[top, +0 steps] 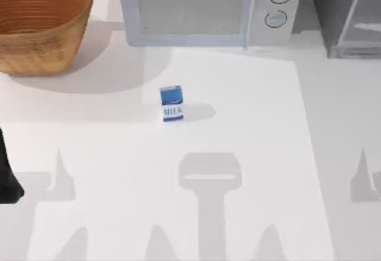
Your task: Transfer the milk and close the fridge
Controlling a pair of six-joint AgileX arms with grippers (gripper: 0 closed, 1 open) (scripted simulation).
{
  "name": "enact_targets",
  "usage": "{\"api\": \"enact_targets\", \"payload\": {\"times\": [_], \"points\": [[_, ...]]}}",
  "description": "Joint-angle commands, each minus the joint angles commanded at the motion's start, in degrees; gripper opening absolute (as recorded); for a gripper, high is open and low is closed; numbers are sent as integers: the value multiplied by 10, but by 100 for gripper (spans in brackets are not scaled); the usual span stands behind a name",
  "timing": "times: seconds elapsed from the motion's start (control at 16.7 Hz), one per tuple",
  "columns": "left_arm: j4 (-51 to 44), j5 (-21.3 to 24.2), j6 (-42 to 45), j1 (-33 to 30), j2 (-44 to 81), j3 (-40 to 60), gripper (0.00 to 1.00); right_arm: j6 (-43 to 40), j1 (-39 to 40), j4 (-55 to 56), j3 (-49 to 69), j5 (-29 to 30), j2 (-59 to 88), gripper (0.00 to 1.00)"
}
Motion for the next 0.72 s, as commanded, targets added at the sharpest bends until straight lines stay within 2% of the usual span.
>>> {"api": "enact_targets", "payload": {"times": [0.18, 0.3, 0.48, 0.72], "points": [[0, 0, 0, 0, 0, 0, 100, 1, 8, 8, 0, 8, 8, 100], [0, 0, 0, 0, 0, 0, 100, 2, 40, 37, 1, 40, 39, 100], [0, 0, 0, 0, 0, 0, 100, 4, 131, 112, 2, 131, 119, 100], [0, 0, 0, 0, 0, 0, 100, 6, 294, 232, 6, 294, 249, 100]]}}
